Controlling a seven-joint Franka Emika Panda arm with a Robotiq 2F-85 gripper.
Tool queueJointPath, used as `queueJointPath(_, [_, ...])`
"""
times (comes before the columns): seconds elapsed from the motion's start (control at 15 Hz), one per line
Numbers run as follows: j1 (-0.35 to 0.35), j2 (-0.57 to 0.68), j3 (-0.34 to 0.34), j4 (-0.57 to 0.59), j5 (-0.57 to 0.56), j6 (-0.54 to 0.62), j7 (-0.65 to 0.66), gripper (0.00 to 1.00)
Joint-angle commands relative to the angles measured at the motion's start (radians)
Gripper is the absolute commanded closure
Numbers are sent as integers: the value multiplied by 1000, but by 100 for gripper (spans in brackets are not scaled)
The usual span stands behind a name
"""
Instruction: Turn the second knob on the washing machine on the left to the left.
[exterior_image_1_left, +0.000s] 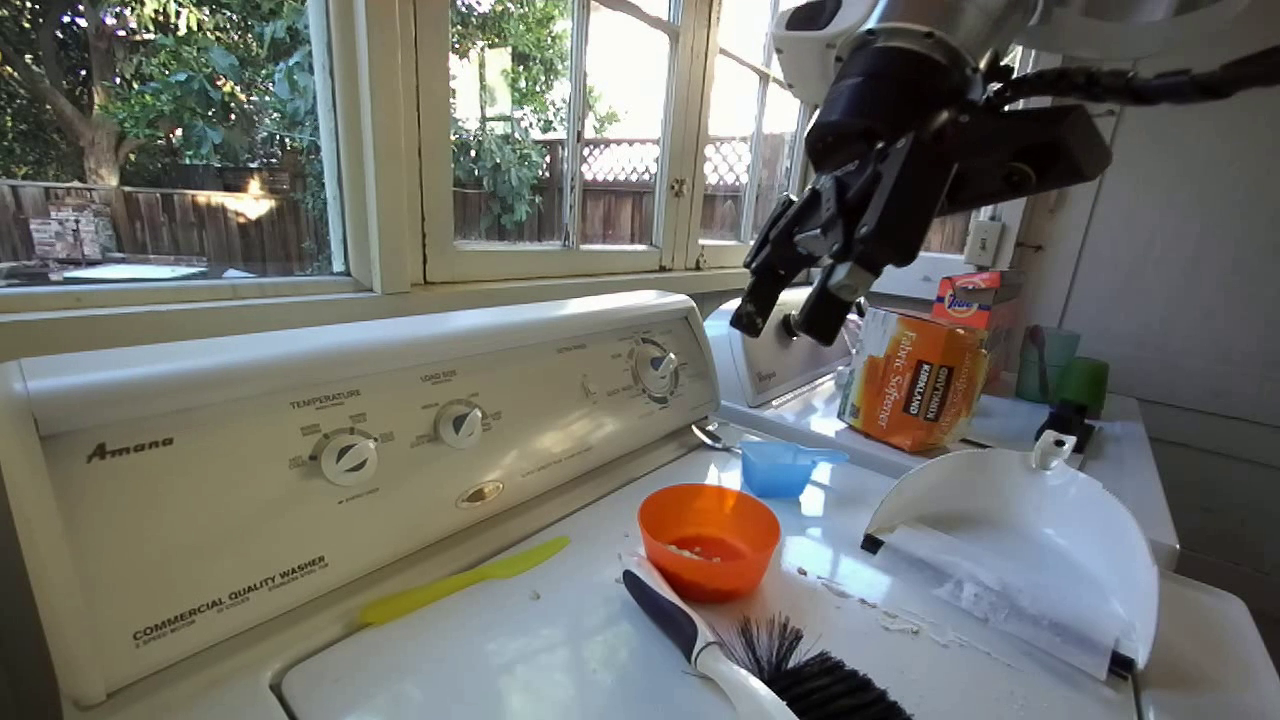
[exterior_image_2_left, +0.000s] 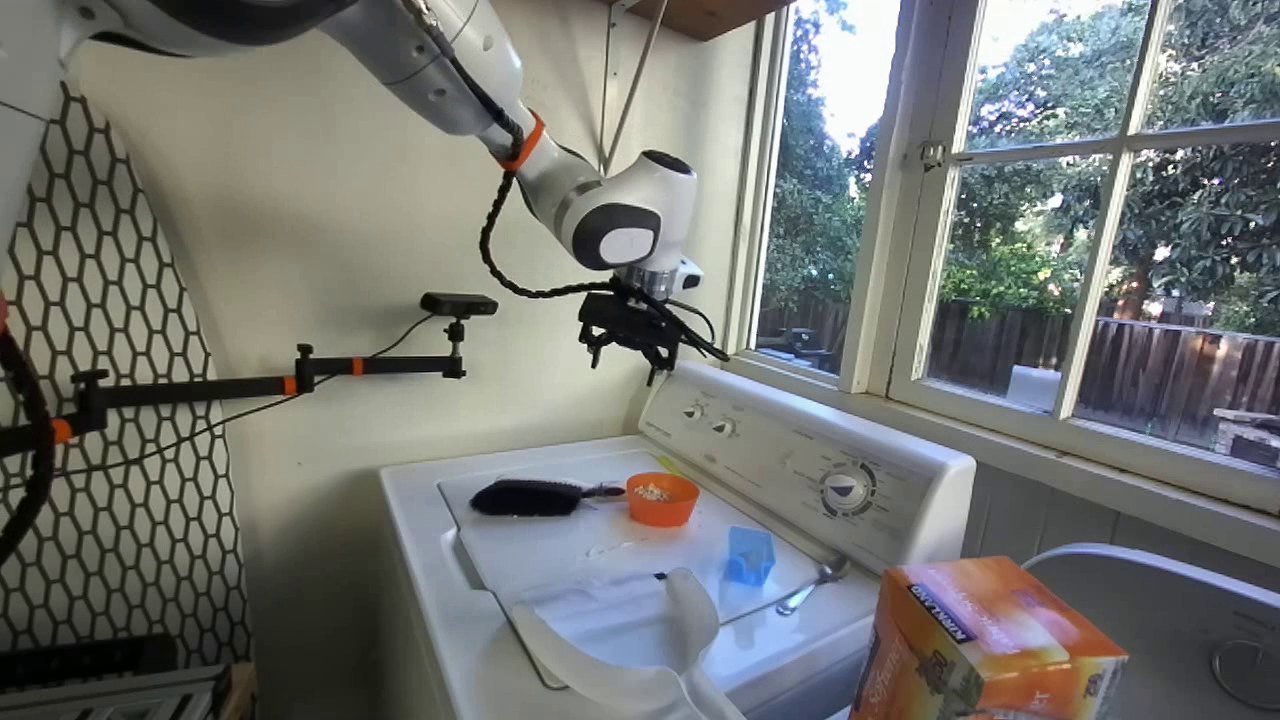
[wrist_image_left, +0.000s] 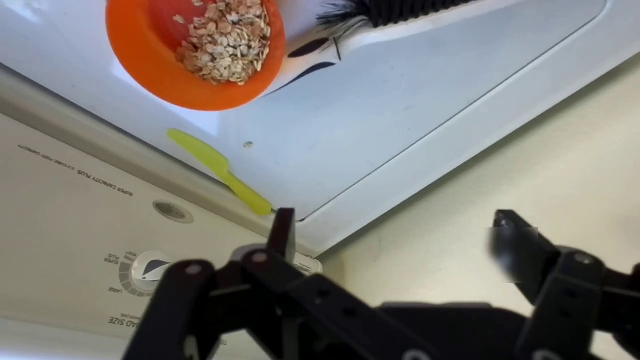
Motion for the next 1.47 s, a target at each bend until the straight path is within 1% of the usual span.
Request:
queueJointPath(0.0, [12,108,13,106,-126,28,167,0])
queueJointPath(0.13, [19,155,17,161,-182,18,244,0])
queueJointPath(0.47, [38,265,29,303,-273,0,368,0])
queueJointPath(0.6, [52,307,27,358,-305,-15,393,0])
queueJointPath(0.67, [49,318,34,377,-311,-34,381,0])
queueJointPath(0.73, [25,271,48,305,-288,9,362,0])
queueJointPath(0.87, [32,300,49,340,-297,3,363,0])
queueJointPath(1.13, [34,311,48,359,-298,-4,363,0])
queueJointPath(1.27, [49,330,31,380,-316,55,394,0])
queueJointPath(1.4, [55,354,29,416,-316,90,413,0])
